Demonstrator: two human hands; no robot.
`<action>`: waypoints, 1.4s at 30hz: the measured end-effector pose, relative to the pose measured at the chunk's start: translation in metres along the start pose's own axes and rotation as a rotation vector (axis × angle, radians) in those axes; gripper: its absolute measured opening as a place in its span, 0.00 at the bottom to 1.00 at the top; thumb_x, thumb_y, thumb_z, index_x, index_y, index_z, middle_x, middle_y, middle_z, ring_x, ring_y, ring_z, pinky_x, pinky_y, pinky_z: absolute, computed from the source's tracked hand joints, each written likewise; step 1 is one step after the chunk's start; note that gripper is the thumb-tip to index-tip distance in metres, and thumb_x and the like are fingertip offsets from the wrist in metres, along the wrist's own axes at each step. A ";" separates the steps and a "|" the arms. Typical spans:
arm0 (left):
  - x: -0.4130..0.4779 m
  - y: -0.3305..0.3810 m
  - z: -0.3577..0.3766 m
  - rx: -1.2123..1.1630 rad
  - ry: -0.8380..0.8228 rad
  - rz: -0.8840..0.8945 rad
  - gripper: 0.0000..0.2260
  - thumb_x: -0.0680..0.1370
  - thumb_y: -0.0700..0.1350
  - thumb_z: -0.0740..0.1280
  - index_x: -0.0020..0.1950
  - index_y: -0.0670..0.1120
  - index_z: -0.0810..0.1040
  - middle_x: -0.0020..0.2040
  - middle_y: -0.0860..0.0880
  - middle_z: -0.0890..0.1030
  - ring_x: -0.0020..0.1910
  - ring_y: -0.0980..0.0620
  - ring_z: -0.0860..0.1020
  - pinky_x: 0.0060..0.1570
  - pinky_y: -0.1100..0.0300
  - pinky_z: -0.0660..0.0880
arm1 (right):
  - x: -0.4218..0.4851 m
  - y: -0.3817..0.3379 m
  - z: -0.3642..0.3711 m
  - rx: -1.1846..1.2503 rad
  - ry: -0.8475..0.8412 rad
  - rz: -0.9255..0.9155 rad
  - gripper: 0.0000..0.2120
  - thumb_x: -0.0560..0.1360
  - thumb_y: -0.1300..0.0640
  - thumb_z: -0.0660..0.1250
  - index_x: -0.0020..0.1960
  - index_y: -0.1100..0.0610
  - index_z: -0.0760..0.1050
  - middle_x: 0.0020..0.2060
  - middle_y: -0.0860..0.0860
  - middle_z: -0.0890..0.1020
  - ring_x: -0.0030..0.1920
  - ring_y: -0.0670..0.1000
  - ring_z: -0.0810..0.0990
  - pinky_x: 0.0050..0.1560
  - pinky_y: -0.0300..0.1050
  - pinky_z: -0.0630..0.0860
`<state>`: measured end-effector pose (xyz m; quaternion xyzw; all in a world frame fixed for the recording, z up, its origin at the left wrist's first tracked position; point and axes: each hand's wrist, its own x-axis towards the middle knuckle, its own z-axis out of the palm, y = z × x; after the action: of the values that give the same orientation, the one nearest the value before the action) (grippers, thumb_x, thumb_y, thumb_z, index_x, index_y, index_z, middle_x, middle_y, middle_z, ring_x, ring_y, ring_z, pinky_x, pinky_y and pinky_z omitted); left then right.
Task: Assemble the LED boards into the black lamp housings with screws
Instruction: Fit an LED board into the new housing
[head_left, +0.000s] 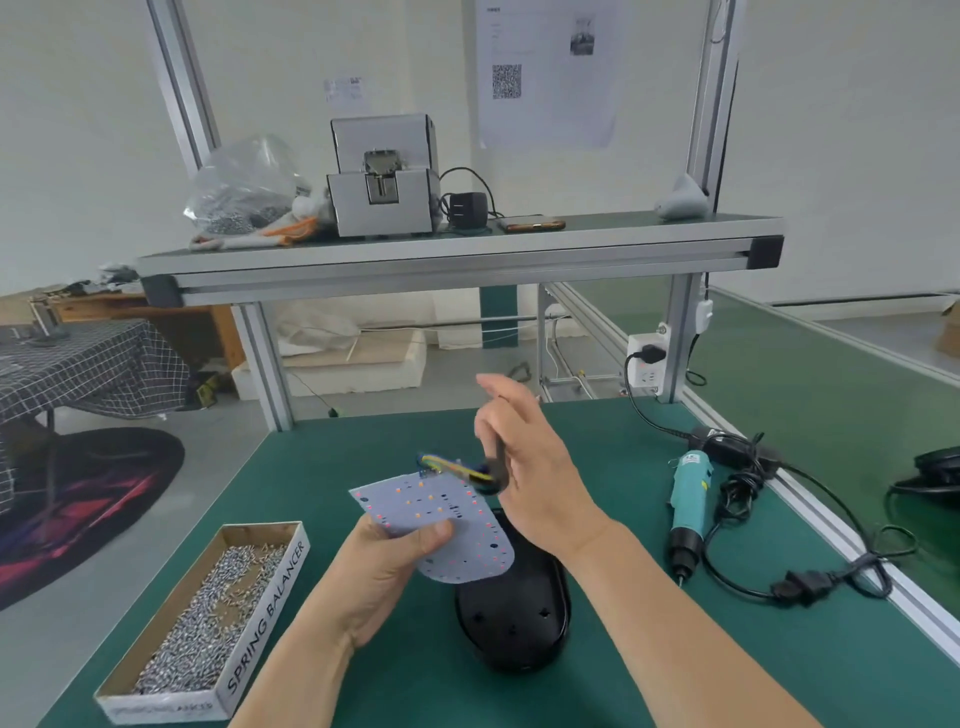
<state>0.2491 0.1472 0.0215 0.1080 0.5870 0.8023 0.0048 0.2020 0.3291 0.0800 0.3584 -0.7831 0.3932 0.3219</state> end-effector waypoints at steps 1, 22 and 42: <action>0.000 -0.001 -0.002 -0.010 -0.021 0.012 0.22 0.70 0.42 0.76 0.64 0.44 0.82 0.66 0.41 0.81 0.65 0.44 0.79 0.65 0.53 0.76 | 0.001 0.000 -0.005 -0.029 -0.020 -0.060 0.12 0.69 0.80 0.56 0.42 0.65 0.70 0.45 0.56 0.74 0.66 0.60 0.73 0.70 0.49 0.66; 0.013 0.024 -0.002 -0.690 0.300 0.145 0.13 0.78 0.47 0.64 0.51 0.48 0.89 0.58 0.48 0.85 0.56 0.50 0.84 0.45 0.50 0.83 | -0.023 0.057 -0.002 -0.131 -0.397 0.516 0.32 0.75 0.75 0.57 0.73 0.51 0.74 0.70 0.50 0.69 0.60 0.48 0.72 0.61 0.41 0.71; -0.015 -0.021 -0.008 -0.457 0.244 -0.277 0.17 0.76 0.42 0.68 0.64 0.42 0.82 0.65 0.41 0.81 0.63 0.43 0.81 0.58 0.42 0.79 | 0.007 0.049 -0.028 0.325 0.374 0.540 0.11 0.84 0.56 0.61 0.46 0.57 0.79 0.37 0.51 0.85 0.34 0.50 0.85 0.36 0.42 0.82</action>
<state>0.2593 0.1441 -0.0029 -0.0741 0.3967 0.9124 0.0678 0.1641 0.3722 0.0806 0.1072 -0.7045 0.6421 0.2828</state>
